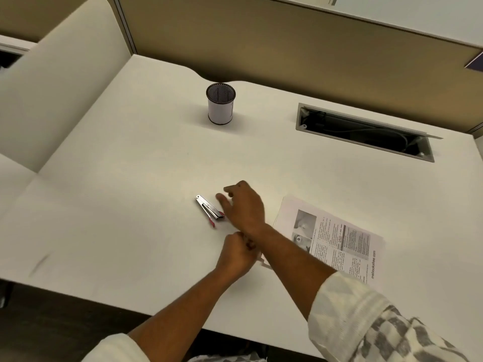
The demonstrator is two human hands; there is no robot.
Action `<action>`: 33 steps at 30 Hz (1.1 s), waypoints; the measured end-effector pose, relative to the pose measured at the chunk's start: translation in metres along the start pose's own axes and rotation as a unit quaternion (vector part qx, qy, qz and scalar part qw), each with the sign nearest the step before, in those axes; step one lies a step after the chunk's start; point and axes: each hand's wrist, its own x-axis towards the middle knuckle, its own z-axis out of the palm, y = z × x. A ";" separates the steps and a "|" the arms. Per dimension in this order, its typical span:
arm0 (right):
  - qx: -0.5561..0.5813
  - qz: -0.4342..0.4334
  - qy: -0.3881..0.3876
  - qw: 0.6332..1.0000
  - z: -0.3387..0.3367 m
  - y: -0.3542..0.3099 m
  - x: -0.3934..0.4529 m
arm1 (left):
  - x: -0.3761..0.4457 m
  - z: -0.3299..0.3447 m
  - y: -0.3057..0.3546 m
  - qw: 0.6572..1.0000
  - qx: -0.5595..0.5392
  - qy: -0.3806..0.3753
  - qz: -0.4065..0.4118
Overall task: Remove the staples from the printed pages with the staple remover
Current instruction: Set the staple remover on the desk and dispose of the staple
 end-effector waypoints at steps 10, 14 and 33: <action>0.001 0.070 0.002 0.998 -0.025 0.057 -0.009 | 0.011 -0.064 -0.021 0.948 0.161 0.272 0.040; -0.012 0.060 -0.012 0.998 -0.016 0.057 -0.011 | 0.028 -0.089 -0.035 0.932 0.199 0.295 0.062; -0.088 -0.042 0.034 0.995 -0.003 0.053 0.003 | 0.082 -0.117 -0.064 0.877 0.430 0.192 0.096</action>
